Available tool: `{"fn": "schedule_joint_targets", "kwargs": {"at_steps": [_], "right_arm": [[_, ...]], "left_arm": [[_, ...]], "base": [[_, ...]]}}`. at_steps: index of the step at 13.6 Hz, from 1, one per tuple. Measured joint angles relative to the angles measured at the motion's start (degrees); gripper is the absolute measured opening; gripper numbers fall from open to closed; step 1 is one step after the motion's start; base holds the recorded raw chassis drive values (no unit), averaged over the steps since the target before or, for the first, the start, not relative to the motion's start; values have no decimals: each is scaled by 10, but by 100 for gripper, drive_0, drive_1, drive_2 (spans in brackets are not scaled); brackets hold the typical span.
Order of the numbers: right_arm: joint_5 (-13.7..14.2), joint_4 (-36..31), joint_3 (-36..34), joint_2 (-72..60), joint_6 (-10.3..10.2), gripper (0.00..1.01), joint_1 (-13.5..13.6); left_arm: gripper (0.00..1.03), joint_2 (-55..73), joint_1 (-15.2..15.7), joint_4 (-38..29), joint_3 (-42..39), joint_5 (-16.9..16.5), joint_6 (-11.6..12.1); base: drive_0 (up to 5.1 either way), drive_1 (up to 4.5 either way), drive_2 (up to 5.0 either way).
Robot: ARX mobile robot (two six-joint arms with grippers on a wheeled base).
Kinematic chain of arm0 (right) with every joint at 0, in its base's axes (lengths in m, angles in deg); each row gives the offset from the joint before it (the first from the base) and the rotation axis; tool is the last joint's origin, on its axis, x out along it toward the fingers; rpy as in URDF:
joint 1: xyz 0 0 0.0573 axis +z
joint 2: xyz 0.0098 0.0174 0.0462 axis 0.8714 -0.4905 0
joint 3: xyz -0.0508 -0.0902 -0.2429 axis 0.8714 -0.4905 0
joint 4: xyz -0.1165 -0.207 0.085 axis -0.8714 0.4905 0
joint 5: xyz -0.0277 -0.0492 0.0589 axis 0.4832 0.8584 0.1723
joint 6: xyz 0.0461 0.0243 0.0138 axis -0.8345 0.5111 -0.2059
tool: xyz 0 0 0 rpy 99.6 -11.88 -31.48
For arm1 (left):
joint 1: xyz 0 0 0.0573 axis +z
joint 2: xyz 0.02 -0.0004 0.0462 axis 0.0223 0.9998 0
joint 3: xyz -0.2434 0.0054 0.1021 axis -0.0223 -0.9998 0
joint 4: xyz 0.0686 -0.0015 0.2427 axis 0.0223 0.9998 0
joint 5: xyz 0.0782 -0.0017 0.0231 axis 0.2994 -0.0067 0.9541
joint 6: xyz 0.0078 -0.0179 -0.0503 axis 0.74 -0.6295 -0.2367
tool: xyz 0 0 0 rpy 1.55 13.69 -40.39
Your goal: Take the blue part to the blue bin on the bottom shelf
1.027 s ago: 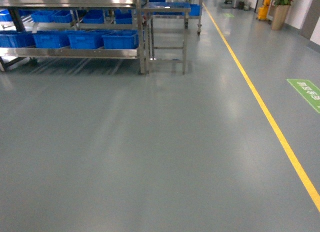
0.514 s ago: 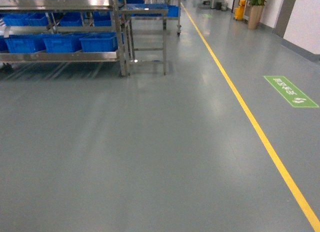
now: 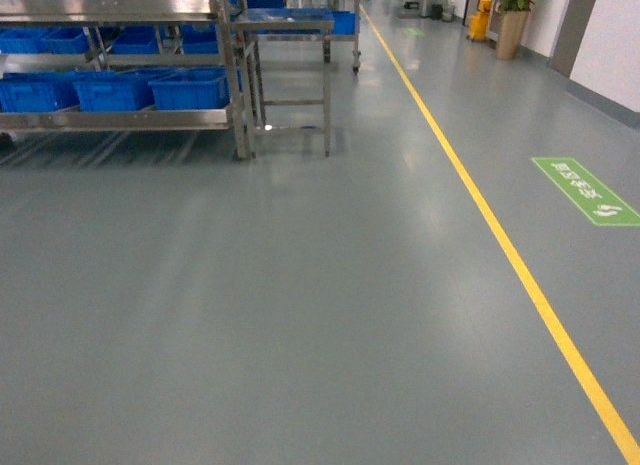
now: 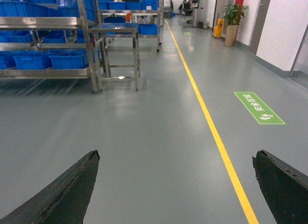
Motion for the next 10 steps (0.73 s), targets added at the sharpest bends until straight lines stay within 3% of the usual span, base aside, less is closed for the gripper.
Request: {"fn": "schedule_joint_targets", "kwargs": {"at_steps": [10], "right_arm": [[0,0,0,0,0,98,0]], "left_arm": [[44,1,0,1,-1,0,0]], "base": [[0,0,0]]}}
